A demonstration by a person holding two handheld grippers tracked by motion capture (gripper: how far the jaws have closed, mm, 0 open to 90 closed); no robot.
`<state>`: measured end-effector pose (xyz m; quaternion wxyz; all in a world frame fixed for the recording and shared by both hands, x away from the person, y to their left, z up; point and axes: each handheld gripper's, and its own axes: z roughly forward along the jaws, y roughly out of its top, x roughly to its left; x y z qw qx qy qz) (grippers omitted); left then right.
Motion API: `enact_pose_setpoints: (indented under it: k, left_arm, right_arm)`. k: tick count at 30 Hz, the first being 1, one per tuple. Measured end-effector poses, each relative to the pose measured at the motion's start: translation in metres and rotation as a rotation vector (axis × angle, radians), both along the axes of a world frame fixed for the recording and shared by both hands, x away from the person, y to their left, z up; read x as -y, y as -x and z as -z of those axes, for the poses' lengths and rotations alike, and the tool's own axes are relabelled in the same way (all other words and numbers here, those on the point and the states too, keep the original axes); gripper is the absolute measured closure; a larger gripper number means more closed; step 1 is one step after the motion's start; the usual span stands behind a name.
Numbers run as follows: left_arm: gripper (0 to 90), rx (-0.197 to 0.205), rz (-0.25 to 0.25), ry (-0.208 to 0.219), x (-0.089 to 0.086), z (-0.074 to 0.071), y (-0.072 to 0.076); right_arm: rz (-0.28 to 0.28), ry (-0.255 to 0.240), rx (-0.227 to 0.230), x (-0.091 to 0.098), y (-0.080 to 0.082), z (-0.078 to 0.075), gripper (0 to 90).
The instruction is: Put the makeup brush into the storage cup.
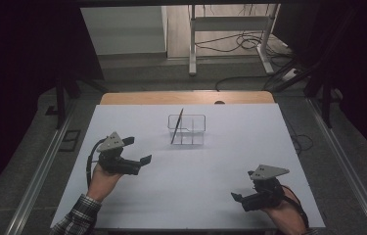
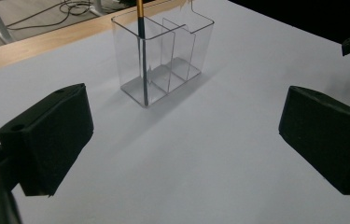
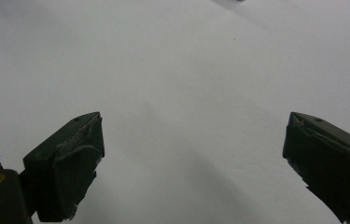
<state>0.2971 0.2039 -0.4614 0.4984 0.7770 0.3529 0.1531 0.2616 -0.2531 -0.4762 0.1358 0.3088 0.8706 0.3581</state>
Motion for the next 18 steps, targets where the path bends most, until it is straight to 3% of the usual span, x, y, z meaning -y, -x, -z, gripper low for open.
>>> enact_pose_setpoints:
  k: [18]
  left_arm:
    - [3.3, -0.012, -0.007, -0.004, -0.006, 0.004, 0.012]
  right_arm:
    - [0.000, -0.001, 0.001, 0.000, 0.000, 0.000, 5.3]
